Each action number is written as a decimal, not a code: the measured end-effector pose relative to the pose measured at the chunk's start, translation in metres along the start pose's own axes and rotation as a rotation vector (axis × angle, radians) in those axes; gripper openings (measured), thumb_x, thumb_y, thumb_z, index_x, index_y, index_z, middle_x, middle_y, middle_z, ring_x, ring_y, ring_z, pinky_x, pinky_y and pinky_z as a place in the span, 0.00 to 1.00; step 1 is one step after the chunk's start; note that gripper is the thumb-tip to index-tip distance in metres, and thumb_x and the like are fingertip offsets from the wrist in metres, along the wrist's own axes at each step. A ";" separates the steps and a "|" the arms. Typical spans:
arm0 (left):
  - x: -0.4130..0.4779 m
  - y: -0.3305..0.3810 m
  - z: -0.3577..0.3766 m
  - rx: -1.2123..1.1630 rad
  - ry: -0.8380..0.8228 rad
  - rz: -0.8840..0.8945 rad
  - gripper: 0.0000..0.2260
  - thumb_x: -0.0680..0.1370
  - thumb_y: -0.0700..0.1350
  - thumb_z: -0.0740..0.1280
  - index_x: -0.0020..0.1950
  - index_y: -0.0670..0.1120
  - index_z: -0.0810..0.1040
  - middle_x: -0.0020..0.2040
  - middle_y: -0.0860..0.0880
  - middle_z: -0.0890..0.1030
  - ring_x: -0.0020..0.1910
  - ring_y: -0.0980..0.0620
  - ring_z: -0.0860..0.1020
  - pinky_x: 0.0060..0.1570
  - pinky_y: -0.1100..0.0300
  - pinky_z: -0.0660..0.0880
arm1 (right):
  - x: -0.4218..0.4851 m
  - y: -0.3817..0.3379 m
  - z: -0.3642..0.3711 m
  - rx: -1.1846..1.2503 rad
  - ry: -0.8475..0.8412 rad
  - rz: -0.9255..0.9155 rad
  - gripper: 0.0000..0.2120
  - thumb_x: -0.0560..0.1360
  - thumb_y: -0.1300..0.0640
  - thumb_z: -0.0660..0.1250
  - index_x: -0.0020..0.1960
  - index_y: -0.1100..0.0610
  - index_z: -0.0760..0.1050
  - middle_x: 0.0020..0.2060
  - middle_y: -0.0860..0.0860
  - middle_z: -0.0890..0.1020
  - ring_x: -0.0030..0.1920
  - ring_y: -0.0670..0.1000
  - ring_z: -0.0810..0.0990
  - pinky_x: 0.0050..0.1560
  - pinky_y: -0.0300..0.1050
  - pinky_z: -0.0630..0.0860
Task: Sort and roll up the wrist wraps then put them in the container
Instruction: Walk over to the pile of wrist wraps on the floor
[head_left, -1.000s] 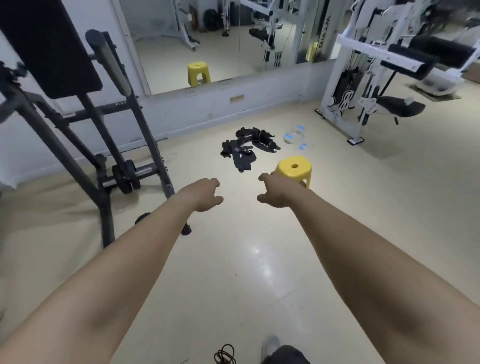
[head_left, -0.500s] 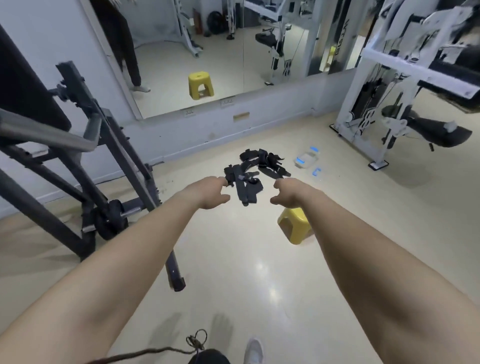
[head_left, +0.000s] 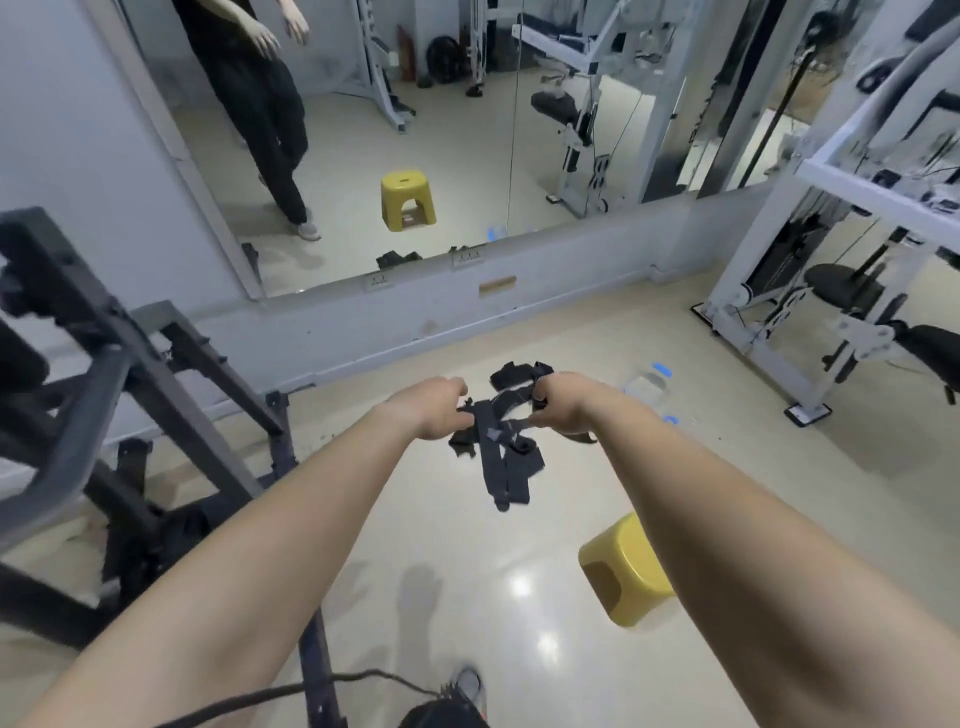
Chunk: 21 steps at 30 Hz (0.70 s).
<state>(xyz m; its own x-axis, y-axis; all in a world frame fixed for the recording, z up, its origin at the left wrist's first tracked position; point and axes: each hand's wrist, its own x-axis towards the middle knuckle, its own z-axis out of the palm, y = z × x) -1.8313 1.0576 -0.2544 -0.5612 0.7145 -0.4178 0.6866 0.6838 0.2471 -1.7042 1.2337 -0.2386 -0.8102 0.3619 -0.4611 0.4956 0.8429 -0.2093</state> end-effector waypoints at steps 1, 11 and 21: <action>0.024 -0.006 -0.013 0.013 -0.009 0.000 0.26 0.82 0.54 0.64 0.78 0.46 0.65 0.74 0.43 0.72 0.70 0.42 0.73 0.67 0.50 0.72 | 0.021 0.000 -0.013 0.005 0.002 -0.009 0.12 0.76 0.50 0.68 0.51 0.59 0.78 0.44 0.54 0.81 0.50 0.60 0.79 0.48 0.50 0.77; 0.257 -0.022 -0.103 0.012 -0.061 0.011 0.26 0.82 0.54 0.64 0.78 0.46 0.66 0.75 0.44 0.72 0.72 0.42 0.71 0.70 0.50 0.70 | 0.235 0.048 -0.115 0.008 0.010 -0.009 0.25 0.78 0.48 0.67 0.72 0.56 0.72 0.68 0.57 0.77 0.66 0.60 0.76 0.64 0.52 0.75; 0.452 -0.022 -0.171 -0.067 -0.127 -0.061 0.25 0.84 0.51 0.62 0.79 0.44 0.64 0.77 0.44 0.69 0.75 0.43 0.69 0.70 0.56 0.66 | 0.439 0.128 -0.207 -0.012 -0.084 0.008 0.25 0.78 0.49 0.67 0.72 0.58 0.72 0.70 0.59 0.76 0.69 0.61 0.75 0.67 0.53 0.74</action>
<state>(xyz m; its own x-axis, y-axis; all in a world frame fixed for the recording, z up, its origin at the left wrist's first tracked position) -2.1788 1.3906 -0.2993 -0.5348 0.6499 -0.5400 0.6186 0.7365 0.2738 -2.0615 1.5825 -0.2896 -0.7769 0.3343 -0.5336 0.4977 0.8451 -0.1952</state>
